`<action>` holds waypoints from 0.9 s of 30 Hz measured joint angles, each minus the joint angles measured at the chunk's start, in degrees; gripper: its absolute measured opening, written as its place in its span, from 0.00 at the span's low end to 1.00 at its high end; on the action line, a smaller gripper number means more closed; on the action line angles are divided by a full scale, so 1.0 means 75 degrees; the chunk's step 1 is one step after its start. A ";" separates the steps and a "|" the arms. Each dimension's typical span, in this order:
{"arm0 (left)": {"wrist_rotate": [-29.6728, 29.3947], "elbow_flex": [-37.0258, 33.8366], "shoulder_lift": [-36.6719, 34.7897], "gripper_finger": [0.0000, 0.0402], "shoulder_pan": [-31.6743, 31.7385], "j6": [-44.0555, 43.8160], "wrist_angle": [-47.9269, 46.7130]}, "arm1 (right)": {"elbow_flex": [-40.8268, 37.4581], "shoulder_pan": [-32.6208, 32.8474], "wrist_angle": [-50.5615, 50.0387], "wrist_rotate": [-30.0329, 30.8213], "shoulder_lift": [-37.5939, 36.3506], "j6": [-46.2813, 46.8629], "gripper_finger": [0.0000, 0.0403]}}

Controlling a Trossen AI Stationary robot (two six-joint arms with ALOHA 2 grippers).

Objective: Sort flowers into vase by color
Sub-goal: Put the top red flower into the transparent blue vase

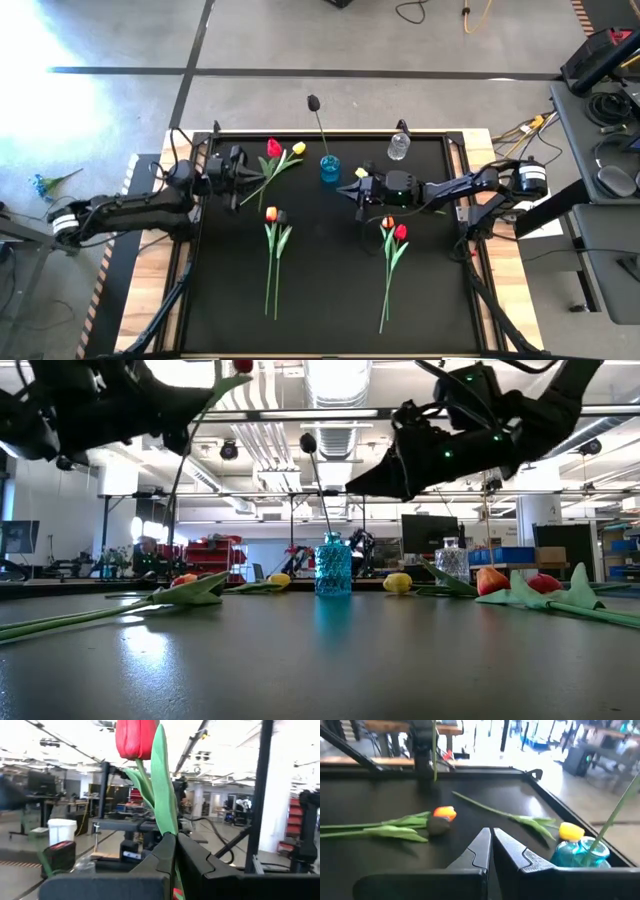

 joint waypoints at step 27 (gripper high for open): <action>-0.0813 0.1287 0.5010 0.00 -0.1282 0.0267 0.4492 | 0.0430 0.0243 0.0669 -0.0188 0.0000 0.0400 0.22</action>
